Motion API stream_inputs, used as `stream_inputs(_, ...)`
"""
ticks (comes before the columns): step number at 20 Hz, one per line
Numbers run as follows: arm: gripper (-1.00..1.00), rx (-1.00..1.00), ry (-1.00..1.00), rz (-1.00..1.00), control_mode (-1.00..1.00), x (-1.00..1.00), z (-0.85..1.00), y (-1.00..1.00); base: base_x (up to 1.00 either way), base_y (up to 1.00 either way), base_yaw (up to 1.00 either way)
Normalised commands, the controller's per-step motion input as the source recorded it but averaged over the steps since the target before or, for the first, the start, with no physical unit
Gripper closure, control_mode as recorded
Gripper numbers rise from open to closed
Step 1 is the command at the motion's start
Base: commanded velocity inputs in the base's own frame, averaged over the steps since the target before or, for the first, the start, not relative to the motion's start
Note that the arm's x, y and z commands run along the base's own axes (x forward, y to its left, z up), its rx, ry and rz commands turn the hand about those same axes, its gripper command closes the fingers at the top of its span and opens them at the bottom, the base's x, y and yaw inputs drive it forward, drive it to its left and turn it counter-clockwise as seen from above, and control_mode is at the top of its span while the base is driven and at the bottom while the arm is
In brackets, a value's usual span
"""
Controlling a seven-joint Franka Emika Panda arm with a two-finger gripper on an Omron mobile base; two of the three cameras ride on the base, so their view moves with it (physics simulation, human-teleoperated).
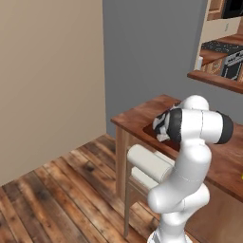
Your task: Gather the avocado and tomato from the fridge and place them on a tray on the dining counter. Then gather the fish and chicken drumstick from the fridge and place them on the other tray.
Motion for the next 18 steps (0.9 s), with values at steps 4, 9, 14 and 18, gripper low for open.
stream_inputs(4, 1.0, 0.0, 0.02, 0.0, -1.0, 0.23, -0.21, -0.1, 0.0, 0.0, 0.0)
stream_inputs(9, -1.0, 0.0, 0.02, 0.0, -1.0, 0.11, -0.22, -0.02, 0.0, 0.0, 0.0)
stream_inputs(14, -1.0, 0.0, 0.0, 0.0, -1.0, -0.01, 0.0, -0.11, 0.0, 0.0, 0.0)
stream_inputs(18, -1.0, 0.0, 0.0, -0.02, -1.0, -0.03, 0.13, -0.08, 0.0, 0.0, 0.0)
